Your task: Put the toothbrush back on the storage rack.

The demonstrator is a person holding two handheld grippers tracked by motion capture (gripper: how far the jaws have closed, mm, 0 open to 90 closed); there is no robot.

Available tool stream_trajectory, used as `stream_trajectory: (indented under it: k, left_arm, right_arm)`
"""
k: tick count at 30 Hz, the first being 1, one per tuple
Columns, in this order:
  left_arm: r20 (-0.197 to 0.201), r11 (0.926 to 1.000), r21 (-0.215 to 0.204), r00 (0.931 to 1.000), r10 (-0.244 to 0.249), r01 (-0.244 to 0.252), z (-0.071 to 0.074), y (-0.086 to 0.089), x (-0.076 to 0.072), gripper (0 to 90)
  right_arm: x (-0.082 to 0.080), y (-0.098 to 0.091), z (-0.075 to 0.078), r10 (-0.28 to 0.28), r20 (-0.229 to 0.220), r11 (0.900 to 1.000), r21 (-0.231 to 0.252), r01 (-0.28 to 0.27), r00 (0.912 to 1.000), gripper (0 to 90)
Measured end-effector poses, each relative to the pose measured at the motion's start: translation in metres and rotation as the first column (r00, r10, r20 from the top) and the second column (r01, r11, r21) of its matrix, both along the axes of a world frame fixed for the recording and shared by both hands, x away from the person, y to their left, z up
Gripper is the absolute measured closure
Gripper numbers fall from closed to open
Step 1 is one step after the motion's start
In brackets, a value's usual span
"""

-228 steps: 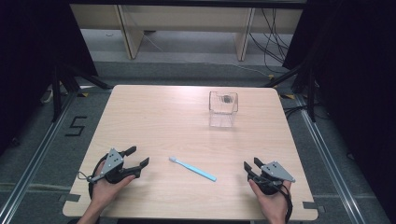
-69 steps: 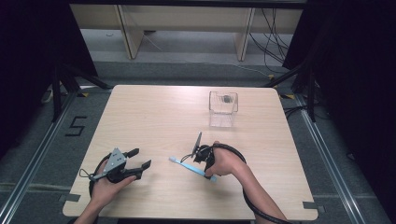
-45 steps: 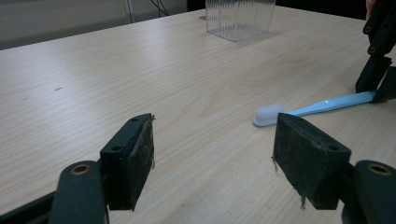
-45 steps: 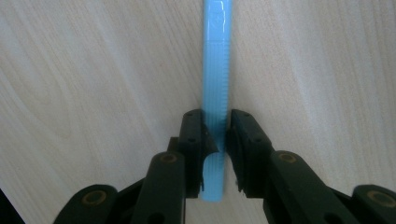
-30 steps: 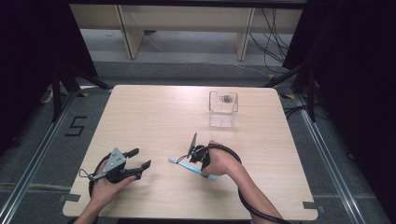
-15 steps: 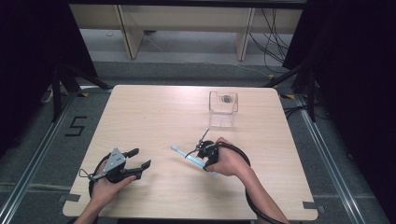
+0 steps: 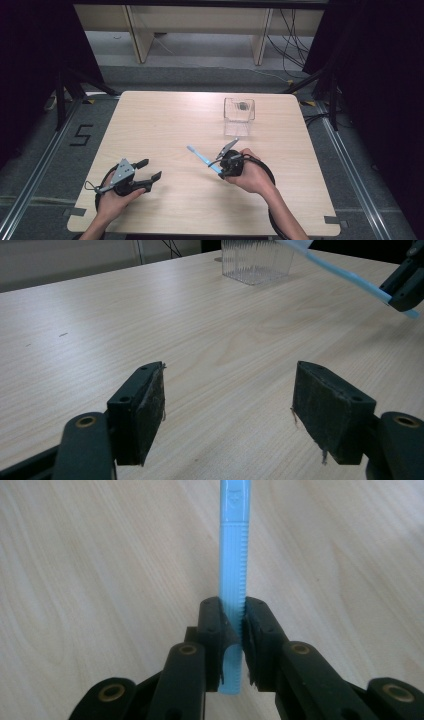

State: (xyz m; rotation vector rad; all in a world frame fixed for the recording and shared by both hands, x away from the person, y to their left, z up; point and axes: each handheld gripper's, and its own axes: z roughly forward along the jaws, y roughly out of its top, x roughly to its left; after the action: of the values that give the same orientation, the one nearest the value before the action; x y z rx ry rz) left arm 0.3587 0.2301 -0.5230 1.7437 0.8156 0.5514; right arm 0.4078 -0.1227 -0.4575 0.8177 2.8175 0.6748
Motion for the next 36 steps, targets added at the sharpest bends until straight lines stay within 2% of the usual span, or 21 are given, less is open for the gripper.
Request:
stream_trajectory:
  k: [1,3,4,5,8,9,10,11,12,13,14,15,17,18,20,21,26,27,30,33,36]
  left_arm:
    - [0.001,1.0,0.001,1.0,0.0,0.0,0.0,0.0,0.0,28.6]
    - [0.001,1.0,0.0,1.0,0.0,0.0,0.0,0.0,0.0,28.6]
    - [0.001,1.0,-0.001,1.0,0.0,0.0,0.0,0.0,0.0,28.6]
    - [0.0,1.0,-0.002,1.0,0.001,-0.001,0.0,0.0,0.0,28.6]
    - [-0.001,1.0,0.0,1.0,0.0,0.0,0.0,0.0,0.0,28.6]
    - [0.0,1.0,0.001,1.0,0.002,-0.002,0.0,0.0,0.0,28.6]
    - [0.0,1.0,0.001,1.0,0.002,-0.002,0.0,0.0,0.0,28.6]
    - [0.0,1.0,0.0,1.0,0.002,-0.002,0.0,0.0,0.0,28.6]
    - [-0.001,1.0,0.0,1.0,0.003,-0.003,0.0,0.0,0.0,28.6]
    - [-0.006,1.0,0.004,1.0,0.003,-0.003,0.0,0.0,0.0,28.6]
    - [-0.006,1.0,0.004,1.0,0.003,-0.003,0.0,0.0,0.0,28.6]
    - [-0.005,1.0,0.004,1.0,0.004,-0.004,0.0,0.0,0.0,28.6]
    - [-0.004,1.0,0.004,1.0,0.003,-0.003,0.0,0.0,0.0,28.6]
    - [-0.003,1.0,0.003,1.0,0.003,-0.003,0.0,0.0,0.0,28.6]
    - [-0.004,1.0,0.003,1.0,0.004,-0.004,0.0,0.0,0.0,28.6]
    - [-0.002,1.0,0.0,1.0,0.003,-0.003,0.0,0.0,0.0,28.6]
    - [-0.002,1.0,-0.002,1.0,0.003,-0.003,0.0,0.001,0.0,28.6]
    - [-0.003,1.0,-0.002,1.0,0.003,-0.003,0.0,0.001,0.0,28.6]
    - [-0.003,1.0,-0.004,1.0,0.004,-0.004,0.0,0.001,0.0,28.6]
    - [-0.003,1.0,-0.003,1.0,0.004,-0.004,0.0,0.001,0.0,28.6]
    - [-0.003,1.0,-0.004,1.0,0.005,-0.005,0.0,0.001,0.0,28.5]
  right_arm:
    - [-0.001,-0.004,0.0,-0.02,0.011,0.9992,0.036,0.02,0.9997,79.2]
    - [-0.003,-0.008,-0.001,-0.053,0.037,0.9963,0.069,0.05,0.9979,79.2]
    - [-0.003,-0.008,-0.001,-0.053,0.037,0.9963,0.069,0.05,0.9979,79.2]
    - [-0.005,-0.012,-0.004,-0.07,0.06,0.9921,0.108,0.063,0.9957,79.2]
    - [-0.006,-0.017,-0.005,-0.078,0.066,0.9906,0.118,0.07,0.9947,79.2]
    - [-0.008,-0.019,-0.009,-0.117,0.086,0.9831,0.151,0.103,0.9894,79.2]
    - [-0.01,-0.022,-0.008,-0.138,0.065,0.9805,0.15,0.127,0.9884,79.2]
    - [-0.01,-0.022,-0.008,-0.138,0.065,0.9805,0.15,0.127,0.9884,79.2]
    - [-0.009,-0.025,-0.009,-0.121,0.083,0.979,0.175,0.105,0.9892,79.2]
    - [-0.01,-0.027,-0.011,-0.137,0.116,0.9694,0.22,0.109,0.9838,79.2]
    - [-0.01,-0.027,-0.011,-0.137,0.116,0.9694,0.22,0.109,0.9838,79.2]
    - [-0.011,-0.031,-0.01,-0.151,0.123,0.9625,0.244,0.118,0.9809,79.2]
    - [-0.011,-0.031,-0.01,-0.162,0.132,0.9596,0.252,0.125,0.978,79.2]
    - [-0.012,-0.031,-0.011,-0.18,0.147,0.9513,0.277,0.134,0.9726,79.2]
    - [-0.012,-0.034,-0.01,-0.193,0.158,0.9467,0.289,0.141,0.9684,79.2]
    - [-0.014,-0.035,-0.009,-0.211,0.16,0.9374,0.313,0.153,0.9643,79.2]
    - [-0.013,-0.036,-0.01,-0.203,0.181,0.9374,0.32,0.138,0.9623,79.2]
    - [-0.013,-0.037,-0.011,-0.214,0.188,0.9319,0.334,0.142,0.9587,79.2]
    - [-0.015,-0.037,-0.01,-0.228,0.19,0.9251,0.348,0.152,0.9549,79.2]
    - [-0.015,-0.038,-0.01,-0.246,0.211,0.9153,0.372,0.155,0.9459,79.2]
    - [-0.015,-0.039,-0.008,-0.252,0.227,0.9111,0.383,0.152,0.9408,79.2]
